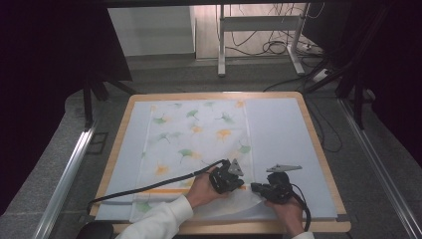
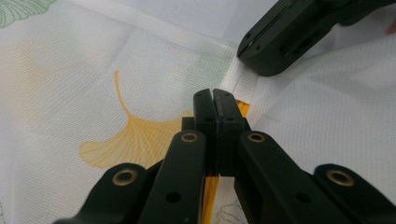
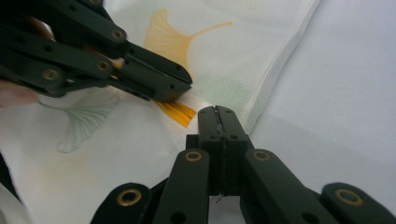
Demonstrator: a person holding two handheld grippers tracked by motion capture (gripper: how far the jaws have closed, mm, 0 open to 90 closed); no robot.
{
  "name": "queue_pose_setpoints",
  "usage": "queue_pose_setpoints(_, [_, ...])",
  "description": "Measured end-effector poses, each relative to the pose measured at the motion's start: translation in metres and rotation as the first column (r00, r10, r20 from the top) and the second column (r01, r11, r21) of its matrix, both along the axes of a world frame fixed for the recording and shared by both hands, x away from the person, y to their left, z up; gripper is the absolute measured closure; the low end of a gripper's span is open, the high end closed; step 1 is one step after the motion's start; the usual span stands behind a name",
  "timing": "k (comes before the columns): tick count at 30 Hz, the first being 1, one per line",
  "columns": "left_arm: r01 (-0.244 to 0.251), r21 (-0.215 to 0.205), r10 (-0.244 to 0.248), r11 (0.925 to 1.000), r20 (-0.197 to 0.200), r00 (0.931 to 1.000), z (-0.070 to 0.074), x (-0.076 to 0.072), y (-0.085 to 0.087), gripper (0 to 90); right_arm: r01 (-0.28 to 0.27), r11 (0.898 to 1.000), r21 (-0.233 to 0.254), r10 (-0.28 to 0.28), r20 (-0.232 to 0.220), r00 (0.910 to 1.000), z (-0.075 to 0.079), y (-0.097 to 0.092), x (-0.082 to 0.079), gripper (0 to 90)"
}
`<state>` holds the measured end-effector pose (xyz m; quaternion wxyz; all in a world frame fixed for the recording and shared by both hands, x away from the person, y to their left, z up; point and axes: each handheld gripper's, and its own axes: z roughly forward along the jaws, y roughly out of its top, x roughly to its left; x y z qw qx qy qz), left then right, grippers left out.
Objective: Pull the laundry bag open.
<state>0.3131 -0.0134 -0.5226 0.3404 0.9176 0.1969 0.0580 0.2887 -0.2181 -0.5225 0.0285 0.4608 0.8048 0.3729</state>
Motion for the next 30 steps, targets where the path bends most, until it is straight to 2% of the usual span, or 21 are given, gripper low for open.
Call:
queue_pose_setpoints(7, [-0.001, 0.043, 0.0, 0.9991, 0.023, 0.9997, 0.003, -0.003, 0.004, 90.0, 0.001, 1.0, 0.003, -0.001, -0.019, 0.9998, -0.002, -0.001, 0.003, 90.0])
queue_pose_setpoints(12, [-0.022, 0.025, 0.022, 0.9994, -0.007, 0.9997, 0.002, -0.001, 0.016, 90.0, 0.0, 1.0, 0.004, 0.0, -0.018, 0.9998, -0.003, -0.001, 0.003, 90.0])
queue_pose_setpoints(19, [-0.034, 0.042, 0.035, 0.9985, -0.013, 0.9993, 0.003, -0.004, 0.031, 90.0, -0.006, 1.0, -0.005, 0.006, -0.008, 0.9999, -0.003, -0.001, 0.003, 89.9])
queue_pose_setpoints(21, [-0.035, 0.042, 0.035, 0.9985, -0.013, 0.9993, 0.003, -0.004, 0.034, 90.0, -0.008, 1.0, -0.006, 0.008, -0.005, 1.0, -0.003, 0.0, 0.002, 89.9])
queue_pose_setpoints(22, [-0.04, 0.036, 0.041, 0.9986, -0.025, 0.9989, 0.003, -0.004, 0.039, 90.0, -0.009, 1.0, -0.007, 0.009, -0.004, 0.9999, -0.002, 0.0, 0.002, 89.9])
queue_pose_setpoints(30, [-0.057, 0.039, 0.058, 0.9976, -0.029, 0.9979, 0.002, -0.007, 0.057, 90.0, -0.014, 1.0, -0.009, 0.014, 0.001, 0.9999, -0.003, 0.0, 0.002, 89.9])
